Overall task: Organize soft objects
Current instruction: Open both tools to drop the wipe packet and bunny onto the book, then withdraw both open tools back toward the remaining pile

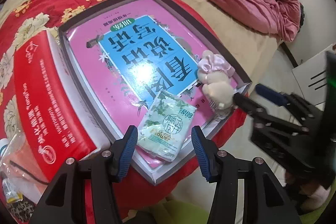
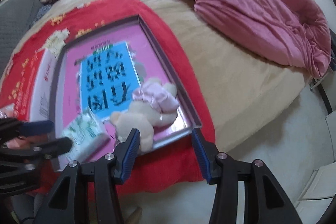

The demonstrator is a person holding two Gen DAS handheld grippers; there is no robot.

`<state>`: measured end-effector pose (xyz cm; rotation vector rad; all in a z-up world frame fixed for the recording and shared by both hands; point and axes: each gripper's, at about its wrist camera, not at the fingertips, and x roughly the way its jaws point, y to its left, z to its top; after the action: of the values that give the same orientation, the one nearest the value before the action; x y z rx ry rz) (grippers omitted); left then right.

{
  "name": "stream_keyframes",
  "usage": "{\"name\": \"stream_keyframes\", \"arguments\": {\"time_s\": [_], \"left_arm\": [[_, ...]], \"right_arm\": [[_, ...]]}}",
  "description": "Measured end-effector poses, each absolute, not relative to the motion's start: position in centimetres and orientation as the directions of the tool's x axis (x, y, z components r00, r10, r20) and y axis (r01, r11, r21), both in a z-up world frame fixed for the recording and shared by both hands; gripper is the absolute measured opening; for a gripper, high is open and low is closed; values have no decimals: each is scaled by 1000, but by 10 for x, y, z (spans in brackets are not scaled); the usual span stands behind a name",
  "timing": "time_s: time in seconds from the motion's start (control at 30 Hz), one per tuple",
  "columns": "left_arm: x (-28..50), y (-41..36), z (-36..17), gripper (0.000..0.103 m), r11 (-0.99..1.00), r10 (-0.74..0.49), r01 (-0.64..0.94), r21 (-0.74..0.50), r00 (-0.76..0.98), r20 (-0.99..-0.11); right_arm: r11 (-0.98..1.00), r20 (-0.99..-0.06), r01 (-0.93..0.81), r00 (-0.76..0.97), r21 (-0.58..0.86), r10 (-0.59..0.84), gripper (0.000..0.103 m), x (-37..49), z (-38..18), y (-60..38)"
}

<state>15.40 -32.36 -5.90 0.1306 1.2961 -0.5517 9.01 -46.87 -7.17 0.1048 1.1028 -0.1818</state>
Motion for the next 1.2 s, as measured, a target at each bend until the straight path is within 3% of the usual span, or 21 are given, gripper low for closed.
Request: {"name": "stream_keyframes", "arguments": {"time_s": [0.63,0.73,1.2], "left_arm": [[146,-291,-26,64,884,-336,415,-216,240,-911],[144,-288,-24,73,883,-344,411,-227,238,-908],[125,-263,-1,74,882,-370,406,-238,285,-884]], "right_arm": [[976,-875,212,480,44,-65,62,96,-54,-460],[978,-872,203,486,50,-56,63,90,-43,-455],[982,-850,179,526,66,-39,63,67,-1,-432]]}}
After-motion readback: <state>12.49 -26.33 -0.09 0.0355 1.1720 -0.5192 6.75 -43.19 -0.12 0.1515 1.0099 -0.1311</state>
